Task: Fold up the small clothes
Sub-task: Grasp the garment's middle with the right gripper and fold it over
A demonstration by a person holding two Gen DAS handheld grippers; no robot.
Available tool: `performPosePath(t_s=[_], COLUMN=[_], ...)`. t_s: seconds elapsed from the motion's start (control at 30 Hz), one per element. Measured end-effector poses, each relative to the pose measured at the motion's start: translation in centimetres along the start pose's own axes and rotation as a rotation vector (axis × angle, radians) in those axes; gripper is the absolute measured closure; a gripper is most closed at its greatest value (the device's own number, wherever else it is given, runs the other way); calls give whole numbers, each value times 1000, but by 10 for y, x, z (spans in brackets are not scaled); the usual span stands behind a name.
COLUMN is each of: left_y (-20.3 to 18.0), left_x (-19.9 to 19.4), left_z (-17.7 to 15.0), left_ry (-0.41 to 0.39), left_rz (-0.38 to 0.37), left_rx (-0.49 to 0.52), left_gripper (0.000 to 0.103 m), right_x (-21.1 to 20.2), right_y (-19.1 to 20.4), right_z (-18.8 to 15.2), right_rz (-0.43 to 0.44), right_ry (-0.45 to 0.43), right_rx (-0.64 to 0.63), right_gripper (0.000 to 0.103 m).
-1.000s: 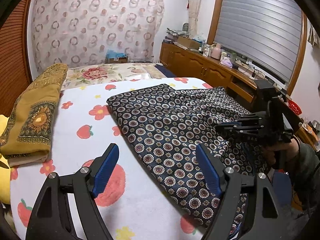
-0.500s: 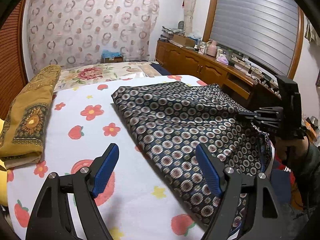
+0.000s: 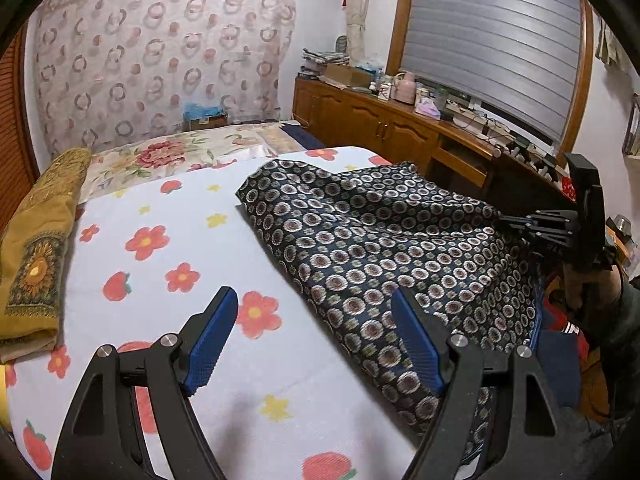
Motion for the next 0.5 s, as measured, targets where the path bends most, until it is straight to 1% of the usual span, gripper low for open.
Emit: performPosePath(t_s=[0.1, 0.2, 0.23, 0.3, 0.4, 0.47, 0.5], left_y=[-4, -7, -8, -9, -13, -16, -17], left_x=[5, 7, 7, 6, 4, 5, 5], left_z=[5, 12, 14, 18, 25, 31, 33], left_ry=[0, -14, -20, -32, -51, -62, -71], left_rz=[-2, 0, 2, 4, 12, 19, 21], left_rx=[8, 13, 13, 15, 25, 29, 31], left_gripper=[23, 23, 23, 23, 23, 23, 23], right_x=[0, 3, 3, 2, -1, -1, 1], right_y=[1, 7, 9, 12, 10, 11, 10], right_z=[-5, -7, -5, 2, 13, 24, 29], right_rz=[1, 0, 9, 20, 2, 5, 10], right_ry=[16, 37, 34, 25, 0, -21, -30], right_rx=[25, 23, 30, 39, 33, 28, 25], right_gripper=[101, 101, 101, 95, 93, 85, 73])
Point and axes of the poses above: each gripper's, at about its wrist camera, not at the fingertips, and x roughly the way its jaws point, y to its left, z to its top, the point moved 4 cm from there along x, roughly the way its jaws point, and after that the axes turned 7 degrees about -y, right-handed, at the moved point
